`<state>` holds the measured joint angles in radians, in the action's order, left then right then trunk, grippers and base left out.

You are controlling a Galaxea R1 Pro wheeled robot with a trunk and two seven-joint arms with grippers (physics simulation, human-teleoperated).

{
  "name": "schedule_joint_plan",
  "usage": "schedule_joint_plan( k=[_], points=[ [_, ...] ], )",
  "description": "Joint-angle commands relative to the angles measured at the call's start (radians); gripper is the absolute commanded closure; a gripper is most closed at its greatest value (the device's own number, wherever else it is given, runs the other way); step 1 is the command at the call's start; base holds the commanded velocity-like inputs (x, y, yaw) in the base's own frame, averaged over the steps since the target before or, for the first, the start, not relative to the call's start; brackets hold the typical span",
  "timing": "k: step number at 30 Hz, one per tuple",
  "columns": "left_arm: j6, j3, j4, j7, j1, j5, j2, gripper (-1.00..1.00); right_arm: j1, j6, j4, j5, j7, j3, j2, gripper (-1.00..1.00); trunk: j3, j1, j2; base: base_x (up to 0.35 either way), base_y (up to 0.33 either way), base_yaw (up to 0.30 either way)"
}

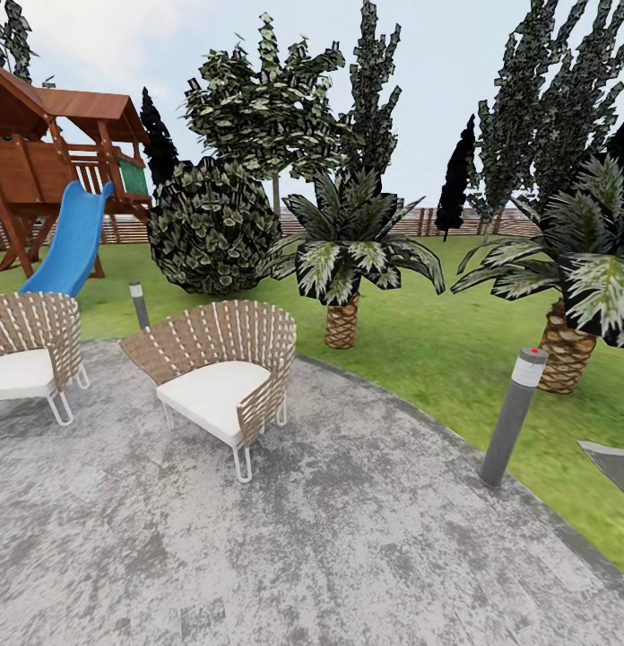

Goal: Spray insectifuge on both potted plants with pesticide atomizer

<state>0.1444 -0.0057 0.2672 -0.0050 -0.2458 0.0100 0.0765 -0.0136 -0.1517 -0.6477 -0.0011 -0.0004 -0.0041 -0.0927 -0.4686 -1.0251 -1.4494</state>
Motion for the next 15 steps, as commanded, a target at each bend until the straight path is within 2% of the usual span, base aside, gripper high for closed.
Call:
schedule_joint_plan(
  k=[1,4,8,15],
  points=[
    [0.003,-0.002,0.006,-0.003,-0.023,0.002,0.001,-1.0,0.0,-0.004,-0.025,-0.001,0.001,-0.001,0.0,-1.0,-0.001,0.0,-0.001,0.0,0.0,0.0],
    [0.004,-0.002,0.019,-0.006,-0.058,0.002,0.004,-1.0,0.0,-0.005,-0.05,0.001,0.004,0.001,0.001,-1.0,-0.001,0.0,-0.001,0.0,0.0,0.0],
    [0.007,0.002,0.022,-0.01,-0.057,-0.005,0.004,-1.0,0.0,-0.003,-0.035,0.005,0.006,0.001,0.001,-1.0,-0.001,0.0,-0.001,0.0,0.0,-0.027],
    [0.008,0.002,0.011,-0.007,-0.056,-0.007,0.001,-1.0,0.0,-0.002,-0.016,0.003,0.005,0.002,0.003,-1.0,-0.001,0.0,-0.001,0.0,0.0,-0.226]
  ],
)
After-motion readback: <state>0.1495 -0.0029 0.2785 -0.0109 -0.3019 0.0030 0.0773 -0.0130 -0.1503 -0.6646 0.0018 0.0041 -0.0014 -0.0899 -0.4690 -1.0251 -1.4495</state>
